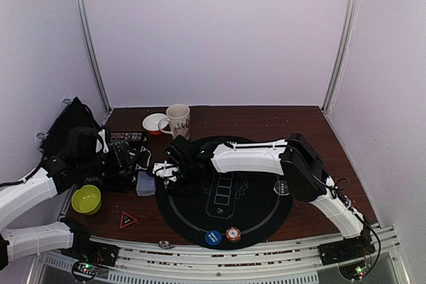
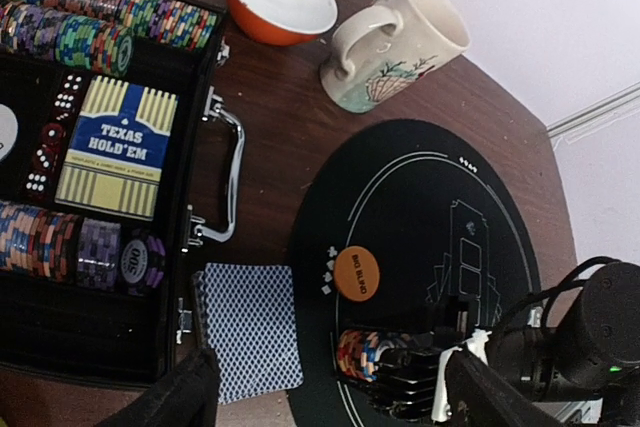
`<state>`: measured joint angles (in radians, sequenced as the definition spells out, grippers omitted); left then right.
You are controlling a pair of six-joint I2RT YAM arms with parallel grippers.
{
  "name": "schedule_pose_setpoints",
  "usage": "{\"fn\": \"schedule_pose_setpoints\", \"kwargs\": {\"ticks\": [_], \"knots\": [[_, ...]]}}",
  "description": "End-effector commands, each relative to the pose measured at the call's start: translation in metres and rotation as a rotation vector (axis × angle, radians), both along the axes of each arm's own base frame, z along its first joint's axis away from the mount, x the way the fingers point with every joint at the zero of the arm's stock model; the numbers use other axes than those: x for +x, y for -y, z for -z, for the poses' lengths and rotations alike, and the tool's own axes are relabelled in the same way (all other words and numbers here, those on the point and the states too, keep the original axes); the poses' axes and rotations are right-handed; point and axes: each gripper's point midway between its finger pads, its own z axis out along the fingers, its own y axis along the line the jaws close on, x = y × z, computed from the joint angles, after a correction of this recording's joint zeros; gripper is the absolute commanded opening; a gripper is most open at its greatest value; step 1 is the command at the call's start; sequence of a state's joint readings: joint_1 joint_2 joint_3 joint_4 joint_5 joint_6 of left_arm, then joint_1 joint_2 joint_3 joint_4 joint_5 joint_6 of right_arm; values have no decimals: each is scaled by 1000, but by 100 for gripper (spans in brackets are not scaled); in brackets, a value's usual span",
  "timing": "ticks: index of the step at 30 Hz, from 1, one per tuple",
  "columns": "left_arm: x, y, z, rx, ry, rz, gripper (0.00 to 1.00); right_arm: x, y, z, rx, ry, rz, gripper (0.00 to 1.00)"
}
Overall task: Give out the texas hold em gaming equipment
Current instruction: Place the poker chips pile in the big blind area.
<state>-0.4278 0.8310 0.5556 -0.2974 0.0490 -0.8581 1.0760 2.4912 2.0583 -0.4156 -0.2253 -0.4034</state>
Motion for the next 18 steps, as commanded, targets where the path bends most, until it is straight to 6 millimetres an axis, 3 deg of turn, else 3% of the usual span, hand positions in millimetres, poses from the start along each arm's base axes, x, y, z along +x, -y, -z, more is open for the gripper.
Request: {"fn": "schedule_pose_setpoints", "kwargs": {"ticks": [1,9,18], "knots": [[-2,-8,3,59,-8,-4,81,-12,49,81,-288,0,30,15],[1,-8,-8,97,3,8,82,-16,41,76,-280,2,20,48],[1,-11,-15,116,13,9,82,-15,35,68,-250,-3,20,55]]}}
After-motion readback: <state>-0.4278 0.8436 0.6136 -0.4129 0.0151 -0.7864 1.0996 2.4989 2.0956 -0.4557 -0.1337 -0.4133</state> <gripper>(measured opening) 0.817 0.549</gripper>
